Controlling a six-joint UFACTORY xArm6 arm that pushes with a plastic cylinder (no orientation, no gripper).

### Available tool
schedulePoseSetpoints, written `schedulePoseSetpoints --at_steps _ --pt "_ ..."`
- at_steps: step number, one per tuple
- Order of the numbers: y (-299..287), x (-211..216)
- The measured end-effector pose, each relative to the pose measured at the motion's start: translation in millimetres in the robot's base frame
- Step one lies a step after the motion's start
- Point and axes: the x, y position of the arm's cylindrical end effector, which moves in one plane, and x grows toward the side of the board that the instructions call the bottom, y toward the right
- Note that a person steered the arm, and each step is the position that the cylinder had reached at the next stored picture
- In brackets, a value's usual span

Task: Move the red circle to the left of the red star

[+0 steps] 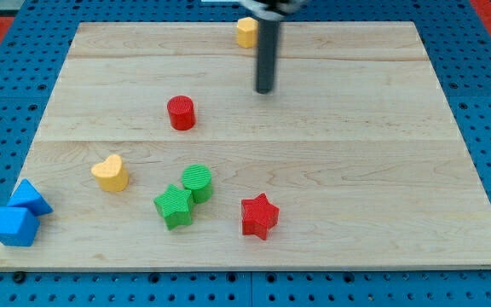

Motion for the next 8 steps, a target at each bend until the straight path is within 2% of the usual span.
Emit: schedulePoseSetpoints --at_steps 1,2,3,4,6,7,8 --pt "-92 2" --pt "-120 55" --pt "-119 64" --pt "-106 64" --pt "-9 67" --pt "8 70" --pt "23 93"
